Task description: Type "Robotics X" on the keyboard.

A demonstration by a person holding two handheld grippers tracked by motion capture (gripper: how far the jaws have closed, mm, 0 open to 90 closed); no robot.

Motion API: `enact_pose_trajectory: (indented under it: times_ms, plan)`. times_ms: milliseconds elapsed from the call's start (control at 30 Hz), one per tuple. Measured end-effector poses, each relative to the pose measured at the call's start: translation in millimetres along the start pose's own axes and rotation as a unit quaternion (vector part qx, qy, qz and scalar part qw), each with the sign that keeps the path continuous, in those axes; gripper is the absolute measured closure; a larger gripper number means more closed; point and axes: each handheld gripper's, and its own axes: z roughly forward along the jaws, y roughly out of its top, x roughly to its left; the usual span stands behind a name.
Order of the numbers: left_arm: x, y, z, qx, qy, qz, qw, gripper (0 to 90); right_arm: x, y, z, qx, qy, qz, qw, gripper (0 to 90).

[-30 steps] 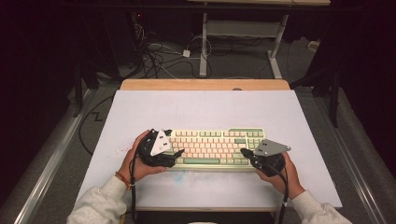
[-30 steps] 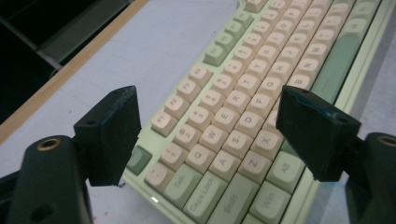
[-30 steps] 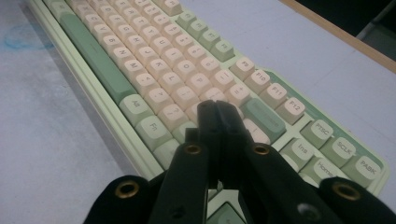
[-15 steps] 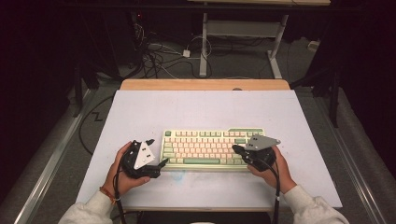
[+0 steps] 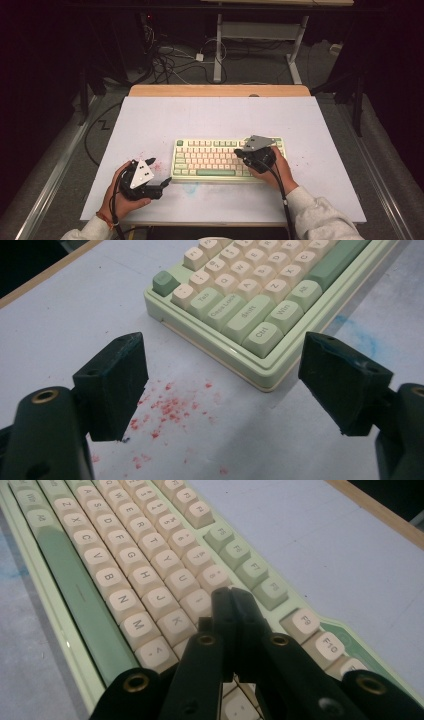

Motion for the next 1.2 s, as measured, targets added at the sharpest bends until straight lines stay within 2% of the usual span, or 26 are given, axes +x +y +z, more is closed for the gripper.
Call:
enact_pose_trajectory:
  times_ms: [133,300,400,500,633,833,933,1100,1200]
  plan:
    - [2.9,-1.8,2.4,0.003,-0.004,-0.007,1.0,18.8,-1.4,4.2,8.8,0.005,0.002,0.001,1.0,90.0]
    - [2.0,-2.6,2.6,0.013,-0.006,0.001,0.9999,18.6,0.2,4.3,15.2,0.018,-0.001,-0.002,0.9998,90.0]
    - [0.0,-1.7,0.6,0.01,-0.007,0.005,0.9999,18.6,1.2,1.4,19.6,0.031,0.004,-0.002,0.9995,90.0]
    - [-1.9,-3.3,-1.0,0.011,-0.008,0.004,0.9999,18.6,2.9,2.3,17.9,0.032,0.001,-0.008,0.9994,90.0]
    - [-2.1,-4.4,-1.6,0.012,-0.008,0.005,0.9999,18.6,5.4,5.2,8.8,0.013,-0.002,-0.016,0.9998,90.0]
    - [-0.9,-5.0,-2.1,0.01,-0.008,0.0,0.9999,19.0,6.9,8.0,-1.0,-0.014,-0.002,-0.01,0.9998,90.0]
    - [-0.8,-5.2,-0.8,0.013,-0.011,-0.003,0.9999,19.0,4.9,7.8,-5.9,-0.025,-0.002,-0.003,0.9997,90.0]
    - [-1.6,-5.0,1.1,0.016,-0.014,-0.004,0.9998,18.9,-2.2,5.7,-19.5,-0.044,-0.018,0.008,0.9989,88.1]
    - [-1.1,-4.8,3.3,0.019,-0.01,-0.001,0.9998,18.9,-5.8,5.3,-24.9,-0.05,-0.021,0.012,0.9984,86.5]
